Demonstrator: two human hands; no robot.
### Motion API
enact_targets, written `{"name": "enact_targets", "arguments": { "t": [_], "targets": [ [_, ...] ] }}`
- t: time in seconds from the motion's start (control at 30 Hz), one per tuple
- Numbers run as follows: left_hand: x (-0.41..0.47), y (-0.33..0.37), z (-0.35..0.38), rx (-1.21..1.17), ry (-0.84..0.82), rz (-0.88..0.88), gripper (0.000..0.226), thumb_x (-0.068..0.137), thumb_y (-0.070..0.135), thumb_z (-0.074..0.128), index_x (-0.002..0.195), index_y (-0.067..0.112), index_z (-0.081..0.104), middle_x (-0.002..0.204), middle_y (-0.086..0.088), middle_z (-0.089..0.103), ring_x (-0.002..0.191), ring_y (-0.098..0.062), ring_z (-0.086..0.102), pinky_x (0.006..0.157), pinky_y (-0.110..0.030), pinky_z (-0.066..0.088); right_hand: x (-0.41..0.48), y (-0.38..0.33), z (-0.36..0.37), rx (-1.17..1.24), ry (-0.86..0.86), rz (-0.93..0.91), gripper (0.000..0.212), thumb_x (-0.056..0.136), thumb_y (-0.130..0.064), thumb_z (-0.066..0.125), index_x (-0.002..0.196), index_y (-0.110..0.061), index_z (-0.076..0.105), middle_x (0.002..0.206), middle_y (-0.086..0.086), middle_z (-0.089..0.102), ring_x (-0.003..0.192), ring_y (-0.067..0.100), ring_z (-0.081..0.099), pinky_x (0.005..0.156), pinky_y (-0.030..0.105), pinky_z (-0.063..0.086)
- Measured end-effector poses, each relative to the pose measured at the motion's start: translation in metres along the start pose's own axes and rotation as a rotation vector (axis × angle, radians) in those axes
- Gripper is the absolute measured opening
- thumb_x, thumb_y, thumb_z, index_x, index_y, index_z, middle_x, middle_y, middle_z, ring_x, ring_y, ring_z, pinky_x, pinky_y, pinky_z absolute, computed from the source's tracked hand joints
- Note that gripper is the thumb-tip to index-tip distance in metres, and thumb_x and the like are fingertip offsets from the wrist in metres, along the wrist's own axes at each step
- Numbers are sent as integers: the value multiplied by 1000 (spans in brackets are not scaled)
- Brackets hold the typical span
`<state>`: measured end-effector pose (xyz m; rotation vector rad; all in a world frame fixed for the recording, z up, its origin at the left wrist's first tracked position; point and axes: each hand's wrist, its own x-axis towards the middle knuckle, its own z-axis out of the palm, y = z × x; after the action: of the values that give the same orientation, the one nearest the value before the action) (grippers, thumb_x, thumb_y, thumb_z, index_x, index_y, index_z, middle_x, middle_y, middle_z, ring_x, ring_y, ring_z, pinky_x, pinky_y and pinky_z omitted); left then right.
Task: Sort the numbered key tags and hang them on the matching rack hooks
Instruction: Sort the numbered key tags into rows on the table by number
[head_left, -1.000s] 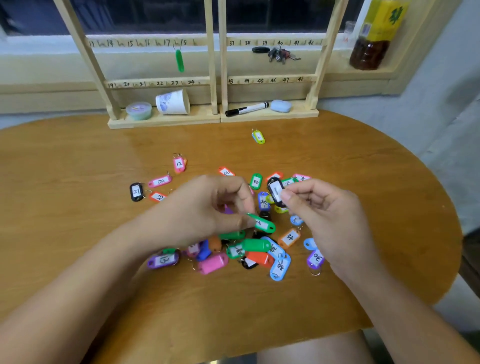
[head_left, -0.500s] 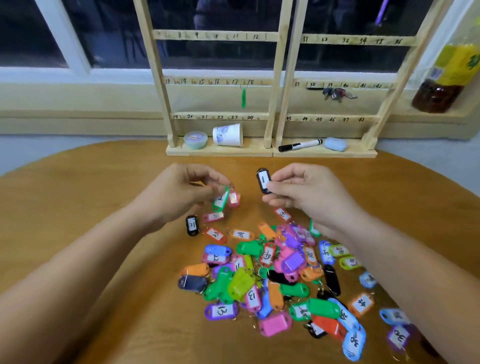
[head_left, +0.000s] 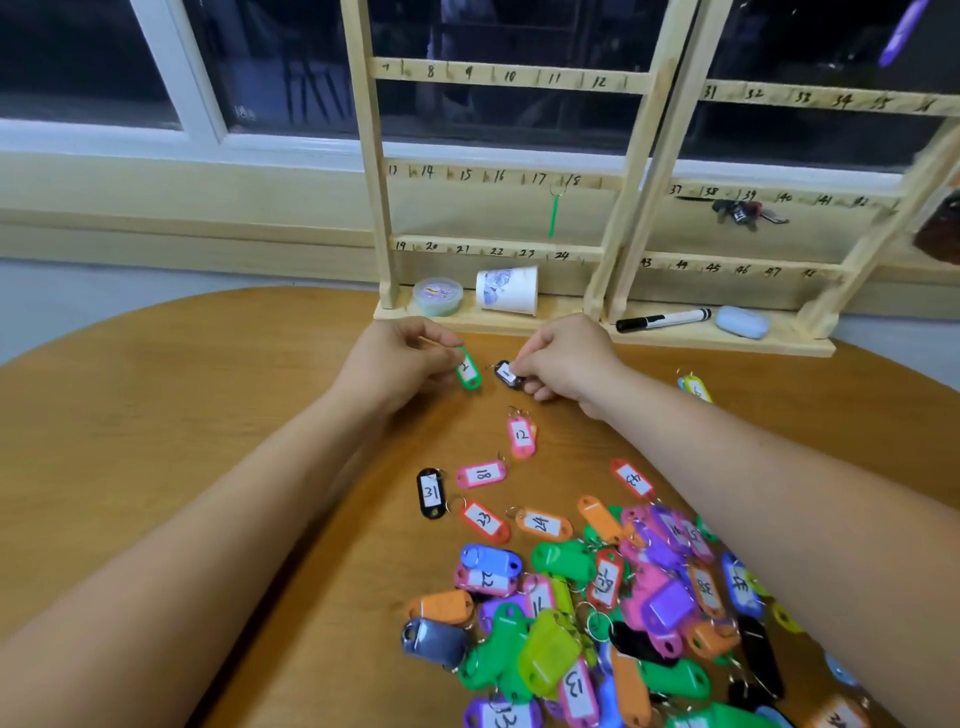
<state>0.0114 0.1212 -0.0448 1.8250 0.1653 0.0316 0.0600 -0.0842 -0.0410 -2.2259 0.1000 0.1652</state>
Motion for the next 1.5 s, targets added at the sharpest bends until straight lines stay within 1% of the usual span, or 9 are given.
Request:
{"name": "enact_targets", "arguments": {
  "t": [0.07,0.23,0.53,0.7,0.87,1.07,1.2,1.43,1.5],
  "targets": [
    [3,-4,3,16,6,11,11,92,9,81,102,5,79,88,-13,80,62,-6,70,59,-15,54,3,0,2,-65,6,-22,10,87,-14,84,79,-12,78,67,5,77,68,22,78,62,34,64],
    [12,-15,1,-19,5,40,10,95,13,79,101,6,80,81,-5,78,63,-5,67,60,-18,49,1,-8,13,-149,-29,-69,13,87,-19,84,79,-12,77,65,0,77,68,16,78,55,28,53],
    [16,-18,6,-37,7,43,12,94,17,81,100,7,80,68,2,72,54,-2,59,52,-12,45,0,-13,15,-128,-136,-80,10,91,-19,79,91,-10,75,69,1,78,62,12,70,55,28,52],
    [15,-16,16,-165,-5,79,27,87,21,88,102,2,77,78,-9,68,71,-17,58,67,-24,50,2,-12,1,60,-139,-149,15,93,-28,79,92,-13,76,74,0,76,63,10,65,49,24,47],
    [13,-18,24,-181,6,121,30,87,19,88,104,-2,73,72,-6,66,63,-13,57,60,-20,48,2,-6,-3,131,-247,-196,13,87,-16,87,91,-13,76,82,10,78,68,13,66,55,27,48],
    [12,-19,26,-175,45,155,24,94,21,82,105,2,71,69,0,68,59,-8,59,57,-18,49,7,-6,-5,177,-200,-149,16,82,-10,90,92,-12,77,75,7,74,64,13,65,52,24,48],
    [14,-22,26,-66,79,171,12,100,20,74,107,11,73,89,-15,77,67,-10,68,65,-17,52,16,5,-14,31,-104,-63,10,85,-13,88,86,-12,78,73,8,74,64,16,63,50,25,50],
    [7,-22,26,71,69,190,5,100,24,71,104,24,74,89,0,79,82,-14,74,84,-32,58,10,13,-7,-88,-48,-114,22,84,-28,91,87,-14,75,77,6,77,64,14,68,62,33,61],
    [4,-23,24,114,70,214,5,99,26,71,103,28,74,91,3,78,85,-11,73,85,-29,57,5,13,-11,-73,-27,-141,19,90,-29,85,88,-14,74,77,3,77,65,12,69,61,31,61]
  ]
}}
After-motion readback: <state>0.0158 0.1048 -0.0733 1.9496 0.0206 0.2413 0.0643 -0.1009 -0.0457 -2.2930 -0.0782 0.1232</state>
